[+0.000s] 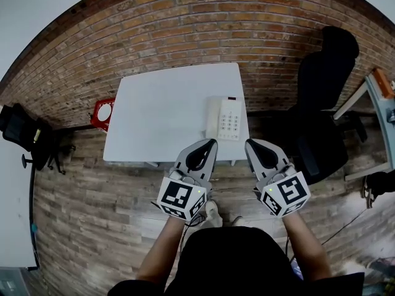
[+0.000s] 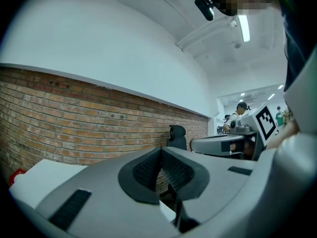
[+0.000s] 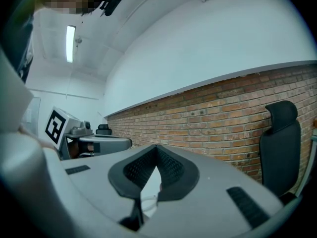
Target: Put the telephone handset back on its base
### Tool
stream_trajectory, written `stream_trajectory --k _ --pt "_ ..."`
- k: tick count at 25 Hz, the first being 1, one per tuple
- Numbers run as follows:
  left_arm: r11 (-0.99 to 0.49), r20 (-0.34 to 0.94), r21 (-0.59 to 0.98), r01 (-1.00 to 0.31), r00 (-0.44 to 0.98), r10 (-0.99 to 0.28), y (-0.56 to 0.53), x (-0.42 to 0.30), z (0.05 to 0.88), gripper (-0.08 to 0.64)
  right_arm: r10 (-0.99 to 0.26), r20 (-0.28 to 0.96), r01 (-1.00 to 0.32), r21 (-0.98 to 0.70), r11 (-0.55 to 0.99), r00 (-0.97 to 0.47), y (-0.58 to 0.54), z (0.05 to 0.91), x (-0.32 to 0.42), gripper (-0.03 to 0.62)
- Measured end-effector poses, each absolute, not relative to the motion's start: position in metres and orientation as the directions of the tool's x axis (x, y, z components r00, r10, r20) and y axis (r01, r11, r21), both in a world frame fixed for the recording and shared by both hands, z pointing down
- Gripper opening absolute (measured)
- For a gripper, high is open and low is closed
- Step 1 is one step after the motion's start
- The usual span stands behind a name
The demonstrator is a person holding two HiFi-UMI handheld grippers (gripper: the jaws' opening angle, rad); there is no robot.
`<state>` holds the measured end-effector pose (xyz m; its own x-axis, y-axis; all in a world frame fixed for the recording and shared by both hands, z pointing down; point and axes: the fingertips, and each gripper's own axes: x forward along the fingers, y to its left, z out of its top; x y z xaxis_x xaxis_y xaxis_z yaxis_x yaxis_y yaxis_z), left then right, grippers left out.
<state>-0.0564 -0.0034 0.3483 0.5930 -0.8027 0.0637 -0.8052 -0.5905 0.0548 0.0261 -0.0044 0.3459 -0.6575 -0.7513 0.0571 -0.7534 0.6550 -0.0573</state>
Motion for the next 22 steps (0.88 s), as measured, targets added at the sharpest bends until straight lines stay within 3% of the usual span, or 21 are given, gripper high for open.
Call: stream_trajectory --k 22 --pt "-0.536 0.059 0.033 -0.844 0.536 -0.842 0.040 0.004 0.348 0.011 -0.691 0.041 -0.692 -0.038 0.721 -0.722 0.036 0.349 0.080 0.011"
